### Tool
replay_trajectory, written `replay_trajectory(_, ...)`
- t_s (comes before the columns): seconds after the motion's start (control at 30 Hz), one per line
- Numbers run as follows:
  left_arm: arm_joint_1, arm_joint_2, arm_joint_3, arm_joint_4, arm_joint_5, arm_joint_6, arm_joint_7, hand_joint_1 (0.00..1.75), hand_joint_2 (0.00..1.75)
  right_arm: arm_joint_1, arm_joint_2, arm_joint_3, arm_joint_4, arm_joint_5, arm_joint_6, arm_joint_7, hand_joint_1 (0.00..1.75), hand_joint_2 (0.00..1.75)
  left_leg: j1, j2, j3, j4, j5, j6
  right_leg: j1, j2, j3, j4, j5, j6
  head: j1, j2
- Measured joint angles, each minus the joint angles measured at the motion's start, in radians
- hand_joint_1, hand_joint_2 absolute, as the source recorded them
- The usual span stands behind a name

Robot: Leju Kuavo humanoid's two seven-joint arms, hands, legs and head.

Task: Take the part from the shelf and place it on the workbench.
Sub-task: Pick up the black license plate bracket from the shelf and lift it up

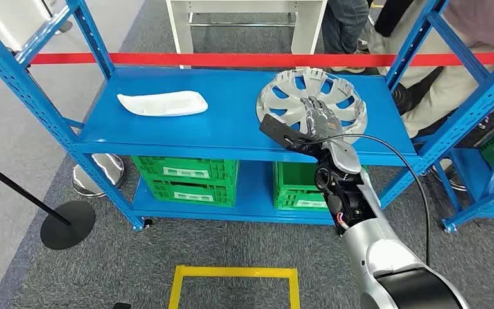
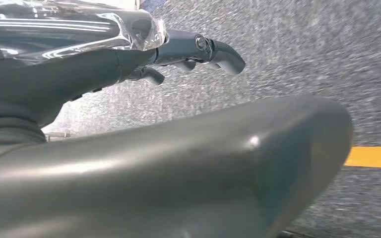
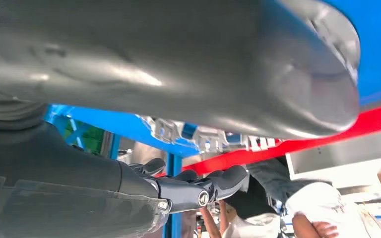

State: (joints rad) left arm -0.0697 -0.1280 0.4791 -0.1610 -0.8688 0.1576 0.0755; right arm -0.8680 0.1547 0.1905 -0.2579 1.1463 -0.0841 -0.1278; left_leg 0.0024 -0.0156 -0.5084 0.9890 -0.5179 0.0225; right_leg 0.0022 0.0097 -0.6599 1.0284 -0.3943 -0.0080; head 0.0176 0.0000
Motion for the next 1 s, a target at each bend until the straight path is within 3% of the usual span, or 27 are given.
replay_trajectory(0.1, -0.001, -0.001, 0.001, 0.000, -0.001, 0.000, 0.001, 0.00, 0.00, 0.000, -0.002, -0.001, 0.000, -0.001, 0.000, 0.000, 0.00, 0.00, 0.000, 0.000, 0.002, 0.000, -0.010, -0.013, 0.006, 0.000, 0.008, -0.015, -0.009, -0.003, -0.003, 0.000)
replay_trajectory(0.2, 0.000, -0.002, 0.001, 0.000, -0.002, 0.000, 0.002, 0.00, 0.00, -0.001, -0.005, -0.005, 0.000, -0.001, -0.001, 0.001, 0.00, 0.00, 0.000, 0.002, -0.004, 0.031, -0.015, -0.026, 0.000, 0.000, 0.030, -0.023, -0.013, -0.014, -0.006, 0.000)
replay_trajectory(0.27, -0.003, -0.002, 0.001, 0.000, -0.007, 0.000, 0.001, 0.00, 0.00, -0.002, -0.005, -0.008, 0.000, -0.002, -0.001, 0.004, 0.00, 0.00, 0.002, 0.005, -0.060, 0.126, -0.039, -0.036, -0.006, 0.000, 0.045, -0.027, -0.021, -0.021, -0.016, 0.000)
replay_trajectory(0.33, -0.003, -0.002, 0.001, 0.000, -0.013, -0.002, 0.000, 0.00, 0.00, 0.003, -0.007, -0.012, 0.000, -0.003, -0.002, 0.007, 0.00, 0.00, 0.006, 0.006, -0.148, 0.254, -0.083, -0.046, -0.007, 0.000, 0.056, -0.028, -0.033, -0.024, -0.027, 0.000)
replay_trajectory(0.37, -0.002, -0.001, 0.001, 0.000, -0.015, -0.003, -0.001, 0.00, 0.00, 0.008, -0.009, -0.014, 0.000, -0.003, -0.002, 0.008, 0.00, 0.00, 0.008, 0.006, -0.183, 0.290, -0.094, -0.049, -0.007, 0.001, 0.062, -0.028, -0.039, -0.024, -0.030, 0.000)
replay_trajectory(0.4, -0.001, -0.001, 0.001, 0.000, -0.017, -0.004, -0.001, 0.00, 0.00, 0.013, -0.011, -0.015, 0.000, -0.004, -0.003, 0.008, 0.00, 0.00, 0.009, 0.006, -0.201, 0.292, -0.082, -0.050, -0.007, 0.001, 0.070, -0.028, -0.046, -0.023, -0.031, 0.000)
replay_trajectory(0.43, 0.000, -0.001, 0.001, 0.000, -0.019, -0.006, -0.001, 0.00, 0.00, 0.016, -0.013, -0.017, 0.000, -0.004, -0.003, 0.008, 0.00, 0.00, 0.010, 0.007, -0.199, 0.256, -0.049, -0.050, -0.008, 0.001, 0.080, -0.028, -0.053, -0.021, -0.033, 0.000)
replay_trajectory(0.5, 0.000, 0.000, 0.001, 0.000, -0.020, -0.008, -0.001, 0.00, 0.00, 0.018, -0.015, -0.017, 0.000, -0.004, -0.003, 0.008, 0.00, 0.00, 0.010, 0.010, -0.156, 0.118, 0.048, -0.050, -0.009, 0.002, 0.100, -0.027, -0.067, -0.014, -0.035, 0.000)
replay_trajectory(0.57, -0.001, 0.001, 0.001, 0.001, -0.020, -0.011, -0.001, 0.00, 0.00, 0.017, -0.015, -0.018, 0.000, -0.003, -0.003, 0.008, 0.00, 0.00, 0.007, 0.014, -0.120, 0.020, 0.085, -0.041, -0.006, 0.003, 0.108, -0.027, -0.080, -0.004, -0.040, 0.000)
replay_trajectory(0.67, 0.000, 0.000, 0.001, 0.001, -0.020, -0.013, 0.000, 0.00, 0.00, 0.019, -0.016, -0.018, 0.000, 0.002, -0.002, 0.011, 0.00, 0.00, 0.006, 0.015, -0.108, 0.005, 0.081, -0.021, -0.003, 0.004, 0.109, -0.028, -0.093, 0.013, -0.039, 0.000)
replay_trajectory(0.73, 0.000, 0.000, 0.002, 0.001, -0.019, -0.012, 0.000, 0.00, 0.00, 0.017, -0.016, -0.017, 0.000, 0.005, -0.002, 0.014, 0.00, 0.00, 0.010, 0.015, -0.100, 0.003, 0.080, -0.008, -0.004, 0.003, 0.096, 0.009, -0.116, 0.024, -0.032, 0.000)
replay_trajectory(0.77, 0.000, 0.001, 0.003, 0.001, -0.018, -0.012, 0.000, 0.00, 0.00, 0.017, -0.016, -0.017, 0.000, 0.005, -0.001, 0.016, 0.00, 0.00, 0.012, 0.015, -0.094, 0.003, 0.077, -0.003, -0.005, 0.002, 0.070, 0.061, -0.140, 0.028, -0.026, 0.000)
replay_trajectory(0.83, 0.000, 0.001, 0.005, 0.000, -0.014, -0.010, 0.000, 0.00, 0.00, 0.022, -0.016, -0.017, 0.001, 0.007, 0.003, 0.021, 0.00, 0.00, 0.012, 0.015, -0.087, 0.003, 0.069, 0.003, -0.006, 0.001, -0.012, 0.208, -0.192, 0.035, -0.015, 0.000)
replay_trajectory(0.87, 0.000, 0.001, 0.006, 0.000, -0.011, -0.010, 0.000, 0.00, 0.00, 0.026, -0.016, -0.017, 0.002, 0.007, 0.010, 0.027, 0.00, 0.00, 0.011, 0.014, -0.084, 0.003, 0.066, 0.004, -0.006, 0.001, -0.051, 0.265, -0.203, 0.035, -0.013, 0.000)
replay_trajectory(0.9, 0.000, 0.001, 0.008, 0.000, -0.009, -0.010, 0.000, 0.00, 0.00, 0.031, -0.017, -0.017, 0.003, 0.009, 0.017, 0.035, 0.00, 0.00, 0.011, 0.012, -0.080, 0.003, 0.062, 0.004, -0.006, 0.001, -0.072, 0.285, -0.195, 0.033, -0.010, 0.000)
replay_trajectory(0.93, 0.000, 0.001, 0.009, 0.000, -0.008, -0.010, -0.001, 0.00, 0.00, 0.036, -0.017, -0.017, 0.003, 0.011, 0.026, 0.045, 0.00, 0.00, 0.010, 0.009, -0.074, 0.003, 0.058, 0.003, -0.006, 0.001, -0.071, 0.261, -0.165, 0.030, -0.007, 0.000)
replay_trajectory(1.0, 0.000, 0.001, 0.012, 0.000, -0.008, -0.010, -0.003, 0.00, 0.00, 0.040, -0.018, -0.017, 0.004, 0.018, 0.039, 0.063, 0.00, 0.00, 0.010, 0.005, -0.061, 0.003, 0.048, -0.001, -0.004, 0.000, -0.019, 0.117, -0.078, 0.018, 0.000, 0.000)
